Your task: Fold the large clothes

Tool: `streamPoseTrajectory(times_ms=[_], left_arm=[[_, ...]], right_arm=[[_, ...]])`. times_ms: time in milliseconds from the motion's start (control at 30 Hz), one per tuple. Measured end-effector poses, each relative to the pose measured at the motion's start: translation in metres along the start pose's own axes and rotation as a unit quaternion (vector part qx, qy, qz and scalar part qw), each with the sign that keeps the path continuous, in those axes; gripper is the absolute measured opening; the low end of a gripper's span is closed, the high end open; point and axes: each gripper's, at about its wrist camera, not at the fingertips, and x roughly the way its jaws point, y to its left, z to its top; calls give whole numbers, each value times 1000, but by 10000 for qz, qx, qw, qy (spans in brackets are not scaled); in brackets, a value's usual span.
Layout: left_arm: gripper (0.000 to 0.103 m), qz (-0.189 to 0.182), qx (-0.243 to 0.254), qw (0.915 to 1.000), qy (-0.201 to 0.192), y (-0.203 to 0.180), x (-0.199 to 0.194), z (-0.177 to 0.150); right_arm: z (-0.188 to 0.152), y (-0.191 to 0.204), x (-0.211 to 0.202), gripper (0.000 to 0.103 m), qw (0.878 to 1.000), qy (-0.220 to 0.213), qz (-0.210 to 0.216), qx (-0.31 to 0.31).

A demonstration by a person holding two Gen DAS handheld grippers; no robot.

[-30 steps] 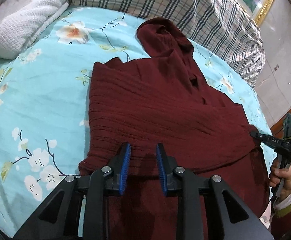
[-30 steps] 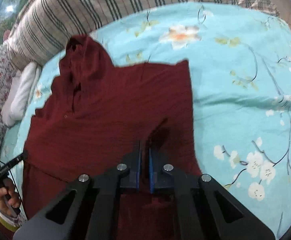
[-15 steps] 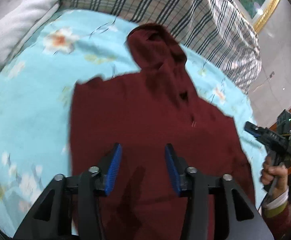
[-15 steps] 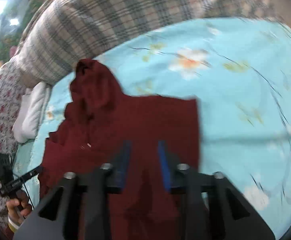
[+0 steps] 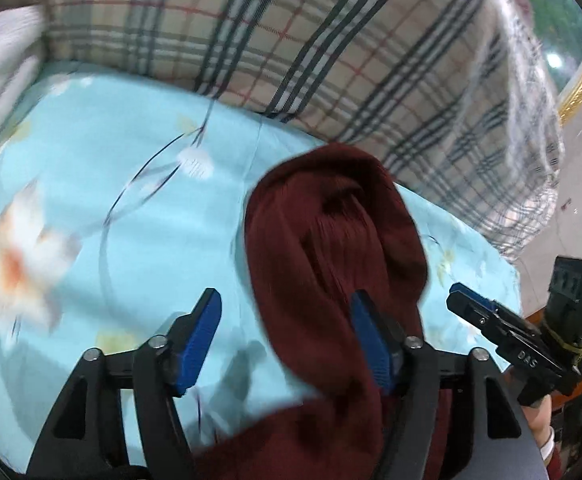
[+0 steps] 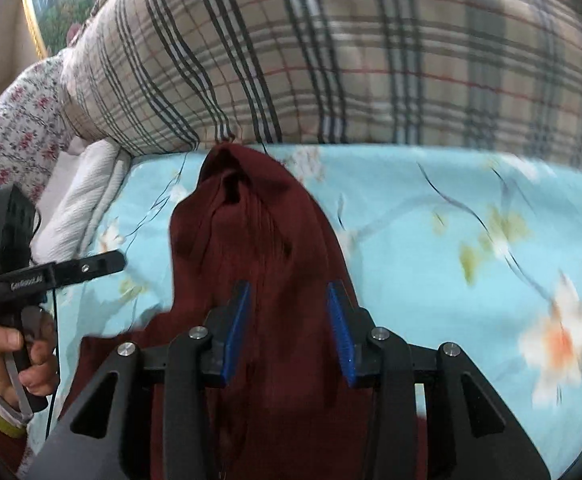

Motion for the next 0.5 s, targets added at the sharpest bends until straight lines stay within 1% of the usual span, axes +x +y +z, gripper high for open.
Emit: streamPoseTrajectory(times_ms=[100, 200, 267, 300, 333, 367, 400, 433, 467, 500], left_arm=[[68, 220, 133, 9996, 106, 4, 30, 26], [68, 291, 193, 9992, 175, 9, 49, 38], [65, 330, 330, 9986, 260, 9, 64, 42], [60, 364, 394, 9982, 277, 8, 68, 42], [54, 467, 530, 9972, 261, 6, 73, 42], [36, 529, 607, 9964, 254, 4, 75, 42], [11, 510, 661, 9962, 261, 3, 77, 41], [7, 438, 641, 9966, 280, 3, 77, 40], [7, 419, 611, 9970, 230, 2, 75, 39], [6, 490, 668, 9965, 102, -1, 69, 37]], right_arm=[[25, -2, 30, 40, 9999, 69, -36, -119], [39, -3, 47, 40, 9997, 112, -40, -229], [46, -5, 59, 40, 9993, 189, -95, -297], [49, -8, 66, 40, 9992, 253, -80, -302], [50, -9, 67, 29, 9992, 261, -63, -289], [50, -10, 68, 17, 9993, 262, -47, -274], [50, -11, 65, 4, 9993, 256, -65, -274], [49, -10, 58, 4, 9994, 171, -105, -291], [48, -10, 50, 4, 9994, 60, -122, -305], [47, -11, 40, 4, 9995, -52, -119, -303]])
